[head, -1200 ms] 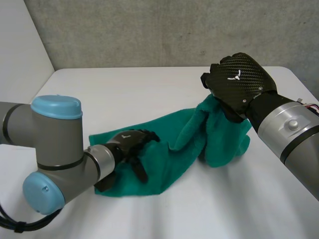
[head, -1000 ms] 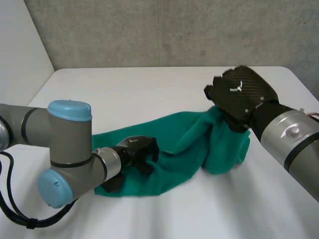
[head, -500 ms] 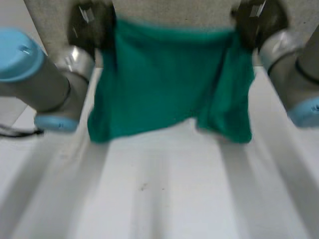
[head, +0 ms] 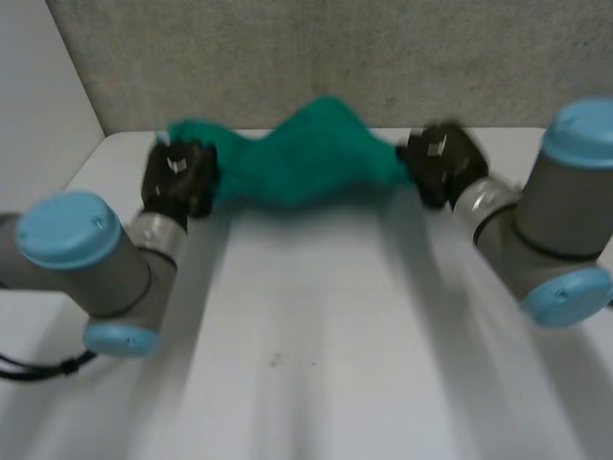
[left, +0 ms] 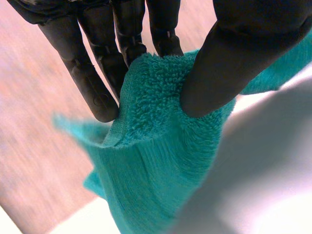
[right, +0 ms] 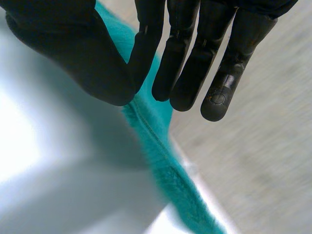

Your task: Fold the towel.

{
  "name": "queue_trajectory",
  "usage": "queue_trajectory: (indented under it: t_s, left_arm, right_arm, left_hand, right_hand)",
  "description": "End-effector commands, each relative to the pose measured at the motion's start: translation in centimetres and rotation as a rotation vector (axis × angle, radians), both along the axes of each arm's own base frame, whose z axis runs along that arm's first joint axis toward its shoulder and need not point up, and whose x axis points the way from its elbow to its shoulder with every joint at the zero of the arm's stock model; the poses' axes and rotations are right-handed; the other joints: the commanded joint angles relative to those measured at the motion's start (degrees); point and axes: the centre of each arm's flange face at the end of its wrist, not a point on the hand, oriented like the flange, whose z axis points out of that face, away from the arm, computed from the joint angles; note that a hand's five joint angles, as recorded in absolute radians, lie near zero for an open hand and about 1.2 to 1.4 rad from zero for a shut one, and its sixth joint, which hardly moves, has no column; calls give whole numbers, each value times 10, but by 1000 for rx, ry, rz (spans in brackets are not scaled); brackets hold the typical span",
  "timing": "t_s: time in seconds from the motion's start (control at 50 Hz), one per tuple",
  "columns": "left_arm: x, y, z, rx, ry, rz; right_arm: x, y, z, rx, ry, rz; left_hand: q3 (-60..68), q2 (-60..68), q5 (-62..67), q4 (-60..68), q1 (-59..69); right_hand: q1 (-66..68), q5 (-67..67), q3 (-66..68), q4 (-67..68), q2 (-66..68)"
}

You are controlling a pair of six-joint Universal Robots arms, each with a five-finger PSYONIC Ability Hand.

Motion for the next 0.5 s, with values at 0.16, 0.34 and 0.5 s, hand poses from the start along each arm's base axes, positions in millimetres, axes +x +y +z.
queue_trajectory:
  t_s: [0.16,0.34,0.5]
  left_arm:
    - [11,45,-31,172,-98,-23]
    - [20,62,-19,242,-129,-21]
    - [27,59,-16,265,-126,1]
  right_arm:
    - [-20,24,-64,272,121,-45]
    - [-36,30,-38,329,-68,-119]
    - [-62,6,-35,356,-154,-168]
  left_hand:
    - [117,113,154,115,144]
    - [-513,-517,-476,-515,-486]
    - [-537,-541,-500,-539,-510]
  right_hand:
    - [247,128,121,117,124]
    - [-5,-123,-131,-134,-127]
    - [-262,-380,-388,-392,-385]
